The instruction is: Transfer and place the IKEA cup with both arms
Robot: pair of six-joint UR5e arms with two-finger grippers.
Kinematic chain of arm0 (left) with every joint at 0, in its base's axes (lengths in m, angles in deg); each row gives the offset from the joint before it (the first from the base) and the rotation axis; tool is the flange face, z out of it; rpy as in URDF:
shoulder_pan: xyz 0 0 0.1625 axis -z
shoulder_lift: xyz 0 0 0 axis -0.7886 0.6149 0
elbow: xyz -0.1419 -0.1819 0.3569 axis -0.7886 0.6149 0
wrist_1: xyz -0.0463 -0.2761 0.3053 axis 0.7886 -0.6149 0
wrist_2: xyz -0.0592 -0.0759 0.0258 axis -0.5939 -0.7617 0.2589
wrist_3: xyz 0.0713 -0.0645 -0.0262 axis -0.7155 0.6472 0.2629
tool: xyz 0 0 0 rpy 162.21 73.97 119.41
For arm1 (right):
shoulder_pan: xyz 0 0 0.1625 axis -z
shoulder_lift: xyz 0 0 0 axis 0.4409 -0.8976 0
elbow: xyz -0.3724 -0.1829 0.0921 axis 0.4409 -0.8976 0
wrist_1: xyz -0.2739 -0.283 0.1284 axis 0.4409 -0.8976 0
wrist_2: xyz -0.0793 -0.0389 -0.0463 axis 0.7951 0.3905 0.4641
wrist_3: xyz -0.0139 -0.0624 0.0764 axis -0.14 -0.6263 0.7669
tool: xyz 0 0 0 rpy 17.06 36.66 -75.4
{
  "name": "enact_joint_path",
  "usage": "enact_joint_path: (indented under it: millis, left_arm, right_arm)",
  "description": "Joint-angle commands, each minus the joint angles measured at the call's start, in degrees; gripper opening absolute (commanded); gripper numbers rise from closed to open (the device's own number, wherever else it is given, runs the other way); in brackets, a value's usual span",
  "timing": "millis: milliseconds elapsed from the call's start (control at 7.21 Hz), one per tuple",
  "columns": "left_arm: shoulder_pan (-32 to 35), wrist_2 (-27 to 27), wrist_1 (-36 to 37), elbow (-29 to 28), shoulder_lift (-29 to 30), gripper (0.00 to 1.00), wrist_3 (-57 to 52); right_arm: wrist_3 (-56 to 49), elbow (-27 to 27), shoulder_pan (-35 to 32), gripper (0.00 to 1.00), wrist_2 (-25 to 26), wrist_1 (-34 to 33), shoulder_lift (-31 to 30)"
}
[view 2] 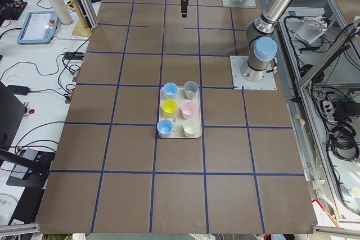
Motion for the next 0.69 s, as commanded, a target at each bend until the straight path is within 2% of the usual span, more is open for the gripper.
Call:
enact_joint_path:
  millis: [0, 555]
  left_arm:
    - [-0.9, 0.4, -0.1, -0.1, -0.9, 1.0, -0.5]
    - [-1.7, 0.4, -0.1, -0.1, -1.0, 1.0, -0.4]
  right_arm:
    - [0.1, 0.1, 0.0, 1.0, 0.0, 0.0, 0.0]
    - [0.1, 0.1, 0.0, 1.0, 0.0, 0.1, 0.0]
